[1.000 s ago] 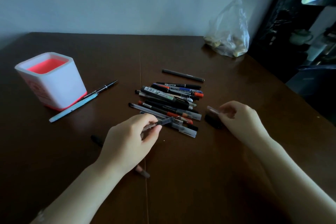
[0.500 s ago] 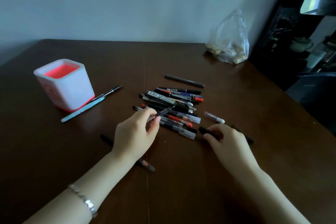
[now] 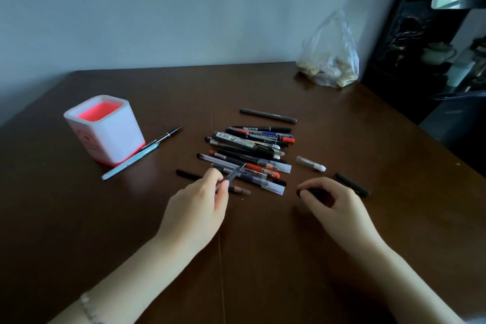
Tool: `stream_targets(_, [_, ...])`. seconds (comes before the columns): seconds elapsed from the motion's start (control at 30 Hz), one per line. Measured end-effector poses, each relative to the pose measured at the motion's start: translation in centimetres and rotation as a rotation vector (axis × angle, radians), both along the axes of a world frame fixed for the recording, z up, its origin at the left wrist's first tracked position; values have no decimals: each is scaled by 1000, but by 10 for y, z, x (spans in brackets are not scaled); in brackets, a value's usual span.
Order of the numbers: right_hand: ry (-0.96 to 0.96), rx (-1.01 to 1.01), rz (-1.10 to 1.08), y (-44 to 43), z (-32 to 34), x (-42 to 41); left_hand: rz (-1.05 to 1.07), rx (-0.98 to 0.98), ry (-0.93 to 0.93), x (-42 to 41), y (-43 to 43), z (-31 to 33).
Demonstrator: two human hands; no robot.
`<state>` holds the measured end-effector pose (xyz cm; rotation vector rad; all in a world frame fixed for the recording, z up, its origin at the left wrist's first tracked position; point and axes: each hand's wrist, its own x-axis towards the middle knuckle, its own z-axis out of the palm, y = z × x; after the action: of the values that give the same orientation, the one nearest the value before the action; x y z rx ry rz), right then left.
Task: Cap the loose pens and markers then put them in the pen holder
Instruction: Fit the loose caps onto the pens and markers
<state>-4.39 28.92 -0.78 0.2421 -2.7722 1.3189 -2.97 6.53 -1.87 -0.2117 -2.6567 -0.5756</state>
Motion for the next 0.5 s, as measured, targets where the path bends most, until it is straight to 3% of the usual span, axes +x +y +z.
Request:
stream_targets(0.17, [93,326,57,-1,-5,-8,-27,232,-136,-3,-8,-5])
stream_targets(0.27, [150,406,54,6,-6,-11,-93,244,-155,-10,1,-2])
stream_targets(0.37, [248,423,-148,24,1,-18,-96,226,-130,-16,11,-2])
stream_targets(0.5, [-68,580,-249,51,6,-31,-90,261,-109,-18,16,-5])
